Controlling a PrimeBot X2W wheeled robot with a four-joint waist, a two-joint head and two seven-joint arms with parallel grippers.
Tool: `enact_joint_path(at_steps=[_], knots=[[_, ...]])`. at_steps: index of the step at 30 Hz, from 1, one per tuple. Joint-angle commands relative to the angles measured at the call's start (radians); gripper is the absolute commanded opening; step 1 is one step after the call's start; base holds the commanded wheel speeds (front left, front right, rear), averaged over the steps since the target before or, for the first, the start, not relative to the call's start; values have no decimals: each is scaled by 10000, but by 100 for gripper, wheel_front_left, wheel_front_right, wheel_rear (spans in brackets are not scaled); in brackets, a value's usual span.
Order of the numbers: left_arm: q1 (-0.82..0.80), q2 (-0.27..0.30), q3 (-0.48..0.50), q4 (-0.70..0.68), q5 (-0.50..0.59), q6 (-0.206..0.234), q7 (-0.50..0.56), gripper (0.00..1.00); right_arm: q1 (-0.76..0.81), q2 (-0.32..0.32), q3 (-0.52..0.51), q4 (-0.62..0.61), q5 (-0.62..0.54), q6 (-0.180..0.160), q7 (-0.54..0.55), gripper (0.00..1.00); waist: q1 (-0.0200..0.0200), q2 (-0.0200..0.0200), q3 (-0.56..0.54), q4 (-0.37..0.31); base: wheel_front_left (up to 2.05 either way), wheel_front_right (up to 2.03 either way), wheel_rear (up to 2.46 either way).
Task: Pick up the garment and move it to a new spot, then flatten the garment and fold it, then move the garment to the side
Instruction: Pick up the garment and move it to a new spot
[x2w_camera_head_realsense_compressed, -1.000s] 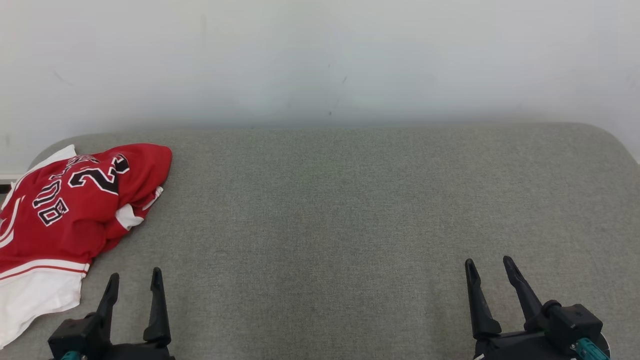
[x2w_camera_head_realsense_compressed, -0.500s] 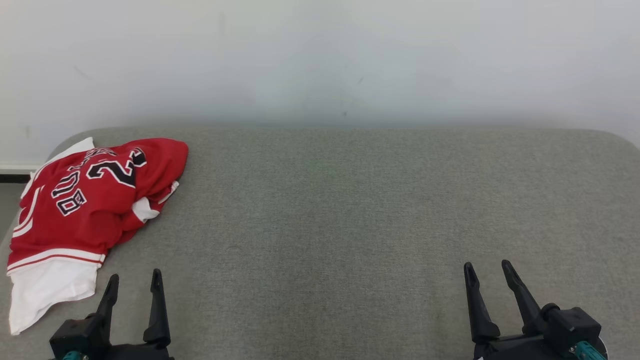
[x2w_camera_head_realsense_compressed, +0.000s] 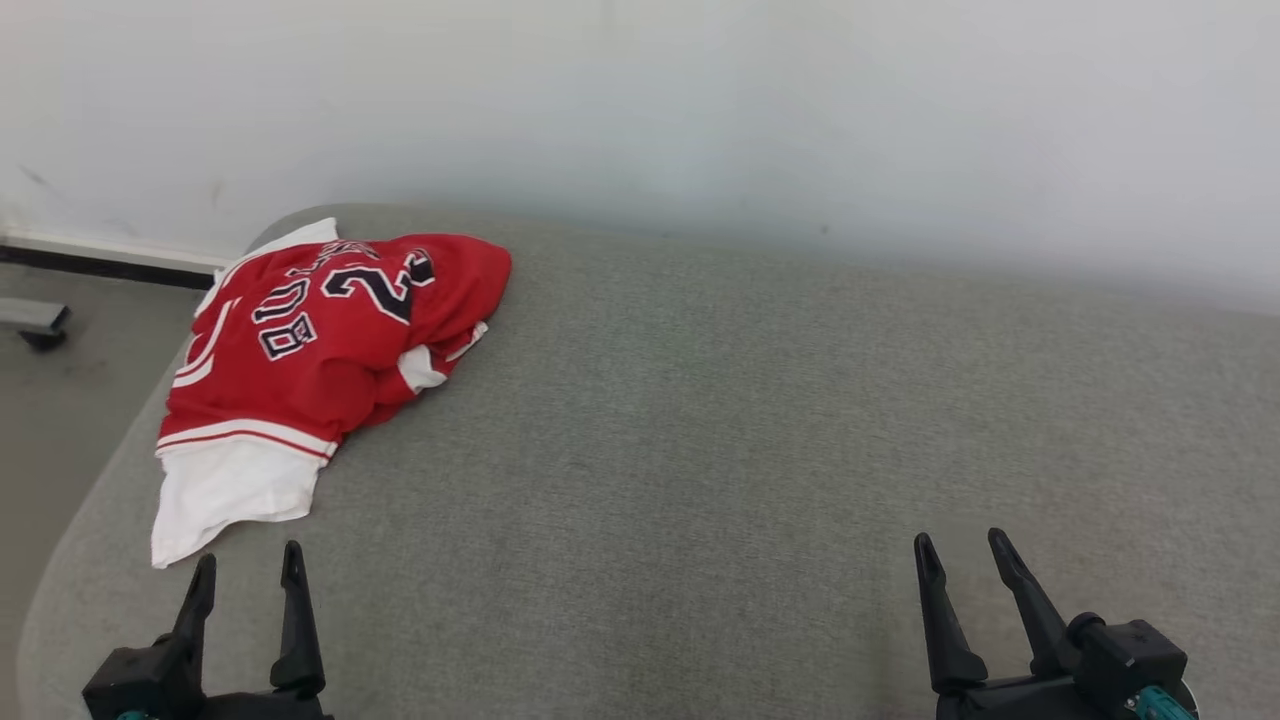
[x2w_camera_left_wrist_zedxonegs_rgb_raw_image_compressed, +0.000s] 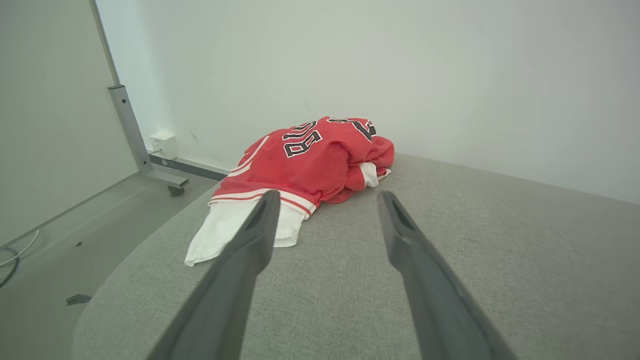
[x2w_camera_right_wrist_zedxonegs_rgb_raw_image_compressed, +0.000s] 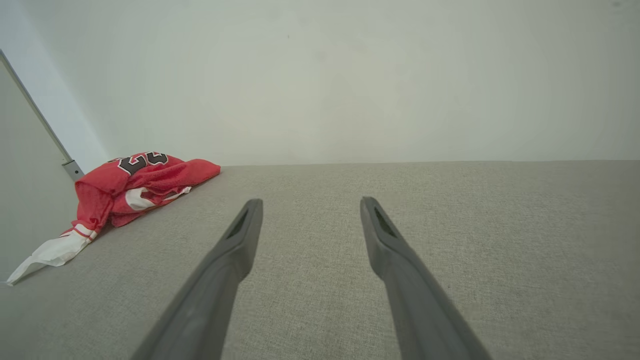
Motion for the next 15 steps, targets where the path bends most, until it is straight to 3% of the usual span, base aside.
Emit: enact_joint_path(at_steps=[1,15], knots=[[70,20,26,27,-22,41,-88,100,-52,-8,19,18,32,-21,-49,100,0,0,83,652,0,0,0],[108,94,187,298,-172,225,-366,100,-212,-9,304,177,76,-21,-79,100,0,0,195,2104,0,0,0]])
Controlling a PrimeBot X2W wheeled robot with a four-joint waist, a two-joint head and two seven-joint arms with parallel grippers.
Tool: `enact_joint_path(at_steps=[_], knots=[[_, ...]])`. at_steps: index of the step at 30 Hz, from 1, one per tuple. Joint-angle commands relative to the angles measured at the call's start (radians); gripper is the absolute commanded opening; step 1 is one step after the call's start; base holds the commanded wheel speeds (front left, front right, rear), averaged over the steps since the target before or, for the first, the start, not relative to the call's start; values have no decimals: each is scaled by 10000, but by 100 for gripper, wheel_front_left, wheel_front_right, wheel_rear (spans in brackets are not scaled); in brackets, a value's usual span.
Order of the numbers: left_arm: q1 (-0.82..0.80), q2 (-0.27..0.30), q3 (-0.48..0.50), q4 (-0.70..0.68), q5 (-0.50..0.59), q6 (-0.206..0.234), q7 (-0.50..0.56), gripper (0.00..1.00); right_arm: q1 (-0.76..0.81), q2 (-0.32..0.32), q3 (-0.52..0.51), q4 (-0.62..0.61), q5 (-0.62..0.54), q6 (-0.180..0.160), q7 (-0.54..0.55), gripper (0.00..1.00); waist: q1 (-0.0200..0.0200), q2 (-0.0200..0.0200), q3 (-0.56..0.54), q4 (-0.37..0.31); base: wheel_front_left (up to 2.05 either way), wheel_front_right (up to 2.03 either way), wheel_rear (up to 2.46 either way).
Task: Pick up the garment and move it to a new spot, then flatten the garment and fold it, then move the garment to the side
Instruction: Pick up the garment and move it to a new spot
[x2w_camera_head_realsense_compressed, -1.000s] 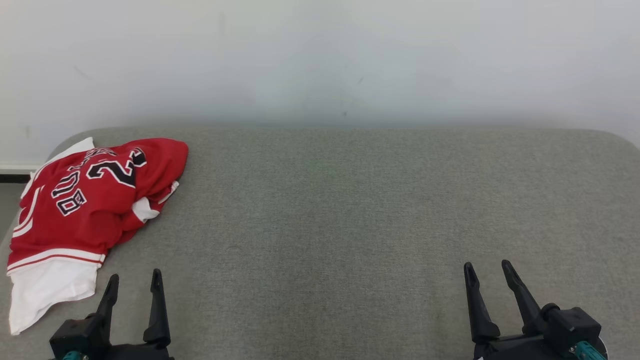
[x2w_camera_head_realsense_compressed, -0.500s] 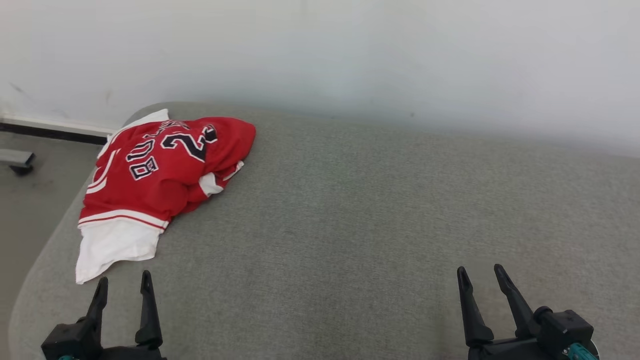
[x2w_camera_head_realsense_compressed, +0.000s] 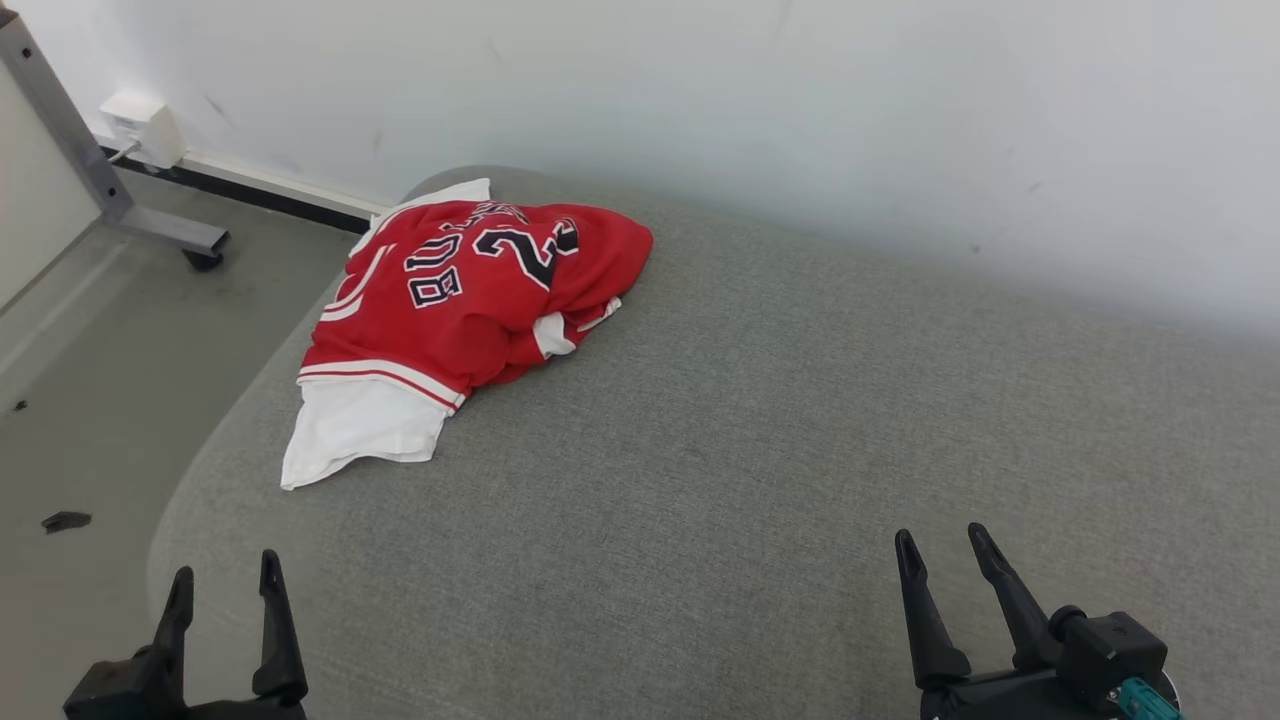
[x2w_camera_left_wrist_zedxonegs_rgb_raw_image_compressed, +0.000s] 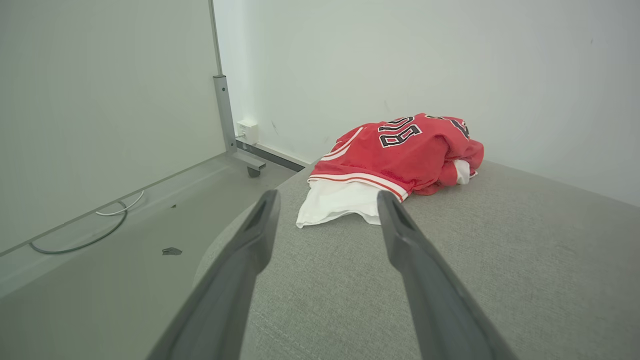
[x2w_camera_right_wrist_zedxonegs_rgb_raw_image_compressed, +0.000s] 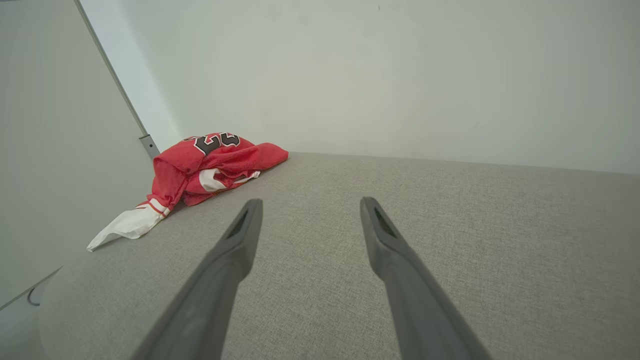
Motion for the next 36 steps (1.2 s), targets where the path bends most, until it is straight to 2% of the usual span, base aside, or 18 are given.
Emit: enact_joint_path(at_steps=[1,12,17,21,25,26,29,36], knots=[[108,54,57,33,-45,20,-66,100,-38,-13,-2,13,-5,-21,-78,100,0,0,82,282,0,0,0],[-179,29,163,183,-290,124,-208,100,-173,-16,-3,61,-105,-21,-17,100,0,0,247,119,0,0,0],[-866,213,228,292,-402,23,-190,100,-352,-89,-121,-68,-223,-21,38,100,0,0,599,-299,0,0,0],[-2089,436,340,359,-551,-100,-123,100,-611,-260,-328,-274,-331,-21,104,100,0,0,1257,-854,0,0,0],[-3774,773,471,505,-794,-279,-23,100,-914,-379,-704,-516,-424,-21,134,100,0,0,2080,-1487,0,0,0],[-4644,1018,523,572,-859,-357,128,100,-1101,-459,-893,-643,-533,-21,125,100,0,0,2560,-1847,0,0,0],[-5887,1405,667,768,-1053,-550,394,100,-1343,-476,-1201,-796,-604,-21,27,100,0,0,3216,-2395,0,0,0],[-7922,2465,937,1835,-1146,-769,868,100,-1693,-478,-1456,-898,-712,-21,-185,100,0,0,4290,-3480,0,0,0]])
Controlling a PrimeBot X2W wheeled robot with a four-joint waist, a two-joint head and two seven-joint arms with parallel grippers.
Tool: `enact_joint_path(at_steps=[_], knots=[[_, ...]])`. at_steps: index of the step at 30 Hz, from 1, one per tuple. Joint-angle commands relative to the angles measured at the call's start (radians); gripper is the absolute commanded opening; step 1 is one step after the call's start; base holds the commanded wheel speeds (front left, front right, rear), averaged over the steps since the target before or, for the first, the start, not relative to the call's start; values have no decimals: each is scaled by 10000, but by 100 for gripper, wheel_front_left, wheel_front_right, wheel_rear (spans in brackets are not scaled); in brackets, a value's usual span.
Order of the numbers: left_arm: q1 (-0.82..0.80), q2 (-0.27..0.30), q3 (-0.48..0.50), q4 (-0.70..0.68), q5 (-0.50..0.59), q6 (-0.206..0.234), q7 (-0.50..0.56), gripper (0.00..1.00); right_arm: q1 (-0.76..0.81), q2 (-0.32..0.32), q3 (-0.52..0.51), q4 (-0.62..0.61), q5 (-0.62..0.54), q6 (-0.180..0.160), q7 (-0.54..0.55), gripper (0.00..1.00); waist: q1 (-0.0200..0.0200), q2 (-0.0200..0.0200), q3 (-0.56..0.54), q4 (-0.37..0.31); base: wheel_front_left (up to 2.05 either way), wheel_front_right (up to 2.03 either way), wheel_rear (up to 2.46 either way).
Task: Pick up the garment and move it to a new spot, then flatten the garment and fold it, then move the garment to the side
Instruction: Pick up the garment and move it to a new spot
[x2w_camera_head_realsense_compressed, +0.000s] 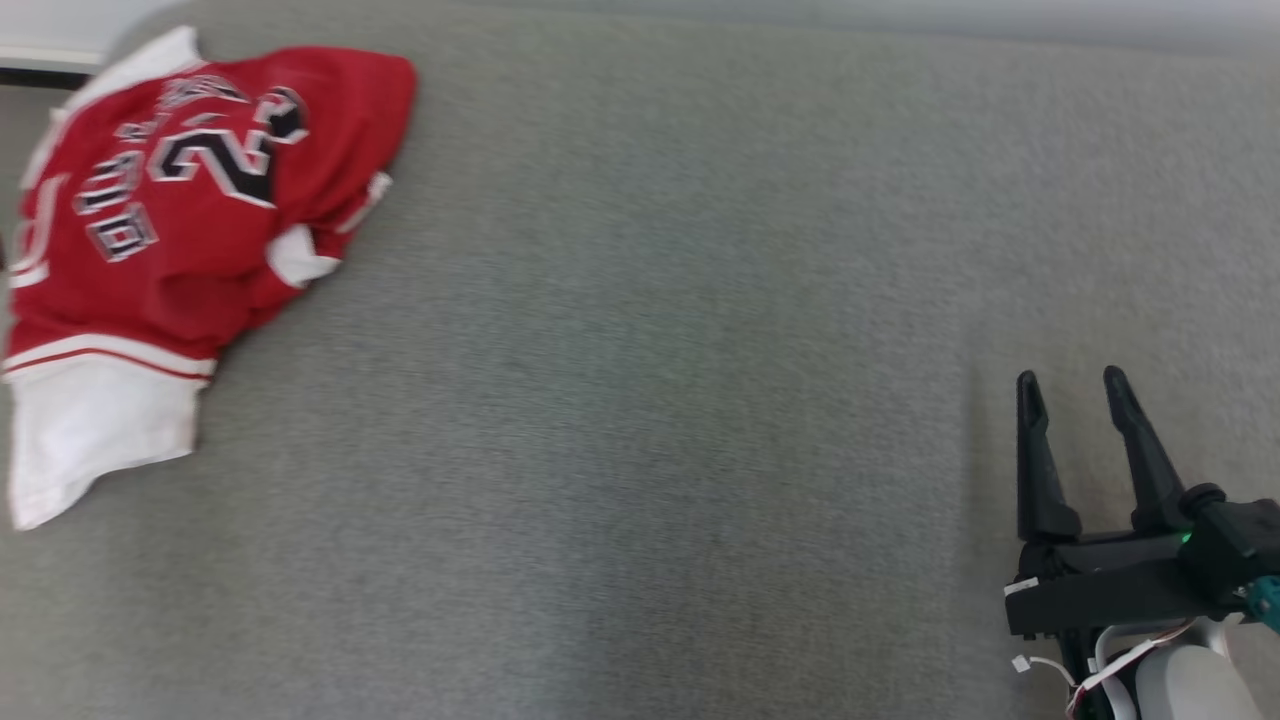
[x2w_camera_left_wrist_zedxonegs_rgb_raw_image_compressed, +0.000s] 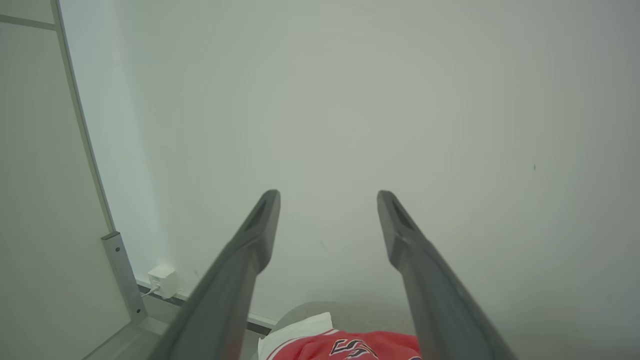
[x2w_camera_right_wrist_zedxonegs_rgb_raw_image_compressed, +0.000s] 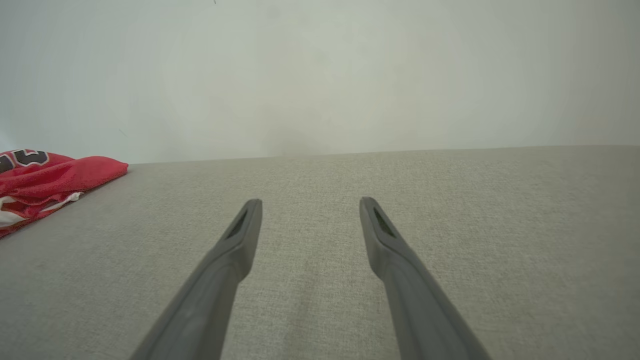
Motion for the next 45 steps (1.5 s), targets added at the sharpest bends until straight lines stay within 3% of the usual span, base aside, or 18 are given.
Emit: enact_joint_path(at_steps=[1,11,19,23,27,28,29,30,39,45], knots=[[-322,187,4,285,23,-59,98,100,-160,-44,-76,-10,-47,-21,-106,100,-3,-2,1365,-1389,0,0,0],[-1156,898,-85,2889,-373,-555,1190,100,-426,-76,-140,-11,-103,-21,-235,100,-3,-2,1580,-1854,0,0,0],[-931,1276,-357,4756,-766,-1048,2977,100,-284,-47,-184,97,-101,-21,-271,100,-3,-2,1313,-1997,0,0,0],[-911,1301,-602,5418,-941,-1151,3944,100,-368,-5,-120,121,-95,-21,-280,100,-3,-2,1234,-2099,0,0,0],[-872,1269,-720,5676,-1042,-1219,4243,100,-370,24,-71,138,-79,-21,-317,100,-3,-2,1207,-2187,0,0,0],[-869,1253,-738,5701,-1082,-1237,4198,69,-349,37,-75,148,-82,-21,-323,100,-3,-2,1188,-2211,0,0,0],[-882,1299,-732,5686,-1042,-1249,4025,24,-324,49,-67,171,-79,-21,-337,100,-3,-2,1160,-2235,0,0,0],[-885,1372,-761,5693,-968,-1249,3892,0,-306,60,-70,200,-69,-21,-341,100,-3,-2,1130,-2254,0,0,0],[-1474,1774,-886,5401,-679,-1252,2345,0,-205,225,14,560,49,-21,-505,100,-3,-2,350,-2221,0,0,0],[-2147,1911,-1225,4504,-223,-1124,1404,0,-75,313,51,871,180,-21,-609,100,-3,-2,-242,-2186,0,0,0]])
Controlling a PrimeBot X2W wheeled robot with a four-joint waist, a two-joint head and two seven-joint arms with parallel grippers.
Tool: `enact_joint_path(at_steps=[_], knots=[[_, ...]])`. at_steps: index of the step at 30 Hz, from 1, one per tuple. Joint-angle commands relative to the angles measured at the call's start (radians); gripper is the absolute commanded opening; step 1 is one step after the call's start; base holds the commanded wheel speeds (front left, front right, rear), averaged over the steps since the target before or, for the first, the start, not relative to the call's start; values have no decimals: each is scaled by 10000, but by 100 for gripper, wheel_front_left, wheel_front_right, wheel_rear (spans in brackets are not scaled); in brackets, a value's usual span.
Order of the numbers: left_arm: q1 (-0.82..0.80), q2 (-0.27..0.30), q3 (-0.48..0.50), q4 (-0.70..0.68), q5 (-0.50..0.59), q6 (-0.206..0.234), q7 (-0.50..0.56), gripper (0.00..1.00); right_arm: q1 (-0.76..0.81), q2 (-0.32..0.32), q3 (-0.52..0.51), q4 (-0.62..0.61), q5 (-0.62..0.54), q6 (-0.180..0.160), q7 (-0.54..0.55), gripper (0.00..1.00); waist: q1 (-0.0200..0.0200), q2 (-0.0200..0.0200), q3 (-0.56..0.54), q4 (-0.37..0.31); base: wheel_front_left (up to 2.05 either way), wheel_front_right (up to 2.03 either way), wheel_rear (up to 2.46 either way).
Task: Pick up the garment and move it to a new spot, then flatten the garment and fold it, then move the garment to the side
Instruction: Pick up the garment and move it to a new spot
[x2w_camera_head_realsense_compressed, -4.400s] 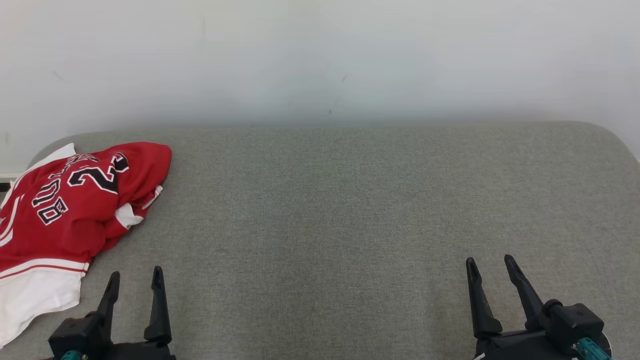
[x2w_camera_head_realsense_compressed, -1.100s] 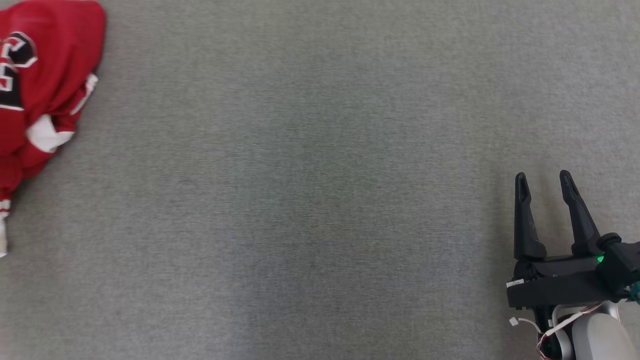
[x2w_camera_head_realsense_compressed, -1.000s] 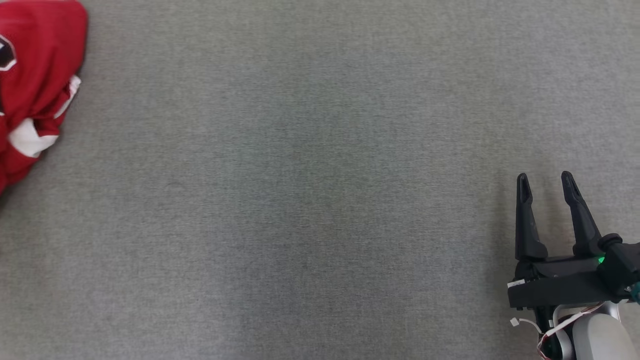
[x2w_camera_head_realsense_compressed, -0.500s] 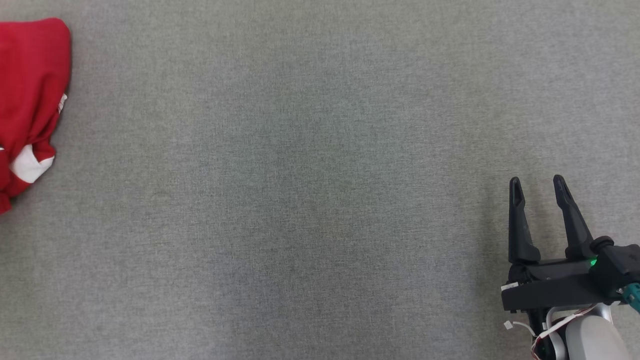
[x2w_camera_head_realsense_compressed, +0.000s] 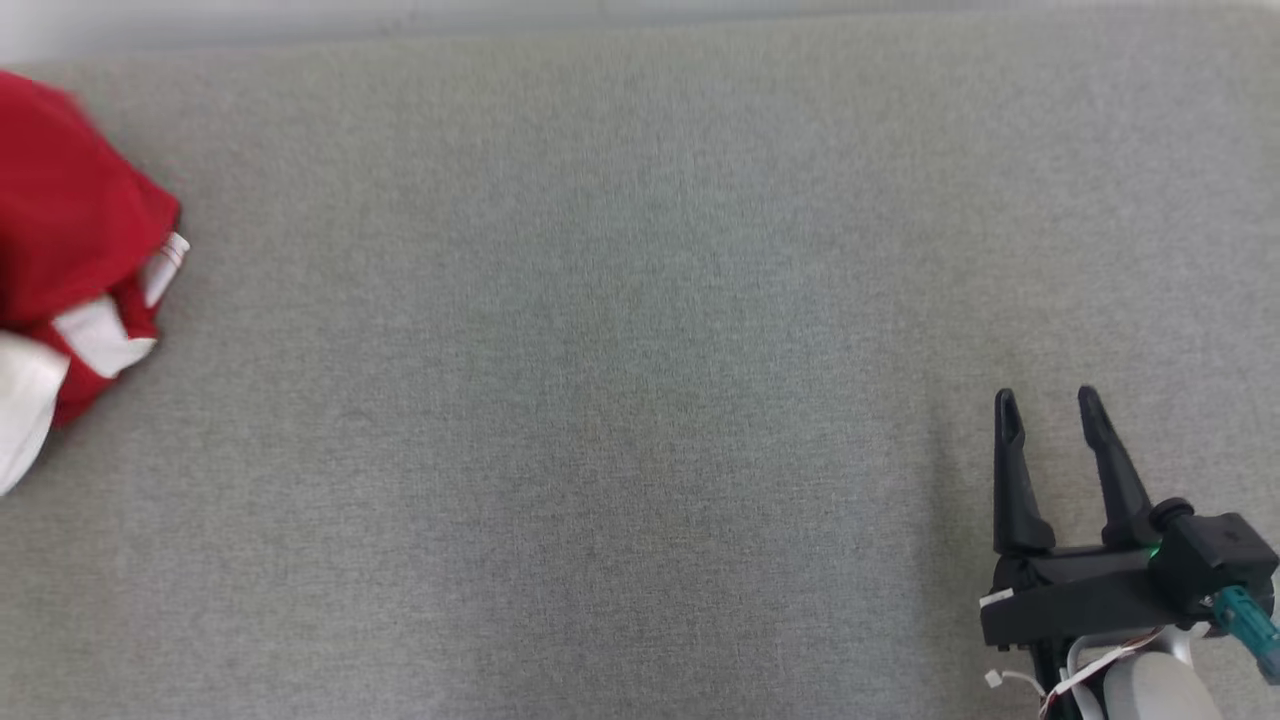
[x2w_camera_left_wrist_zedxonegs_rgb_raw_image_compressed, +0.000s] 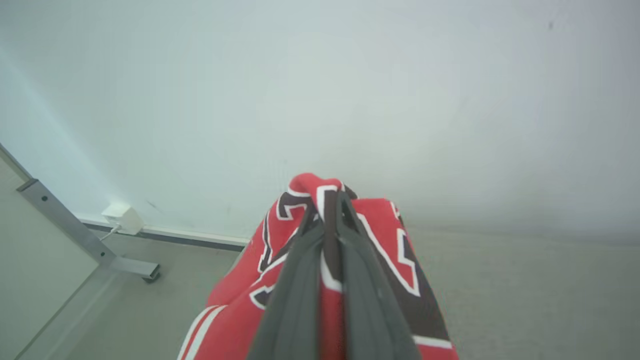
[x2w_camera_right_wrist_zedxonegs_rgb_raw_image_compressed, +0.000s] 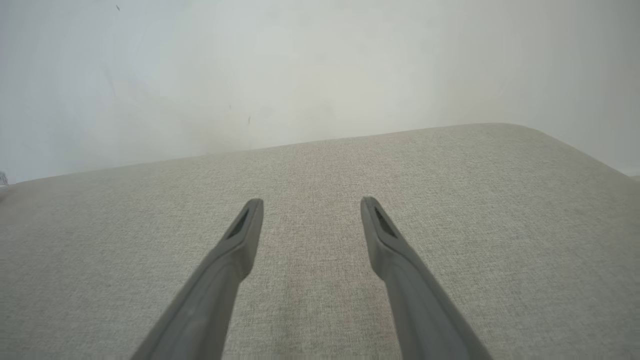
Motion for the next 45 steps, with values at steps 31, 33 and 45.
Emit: enact_joint_path(at_steps=[31,33,45], knots=[[391,-3046,-3308,-5319,13,256,688,0,112,160,590,502,1031,-21,-183,100,1,0,-984,-2766,0,0,0],[1005,-3248,-3602,-5142,38,279,591,0,103,160,611,495,1065,-21,-183,100,1,0,-939,-2813,0,0,0],[3806,-3964,-4639,-3258,112,370,-899,100,-83,157,763,581,904,-21,-182,100,1,0,-789,-2362,0,0,0]])
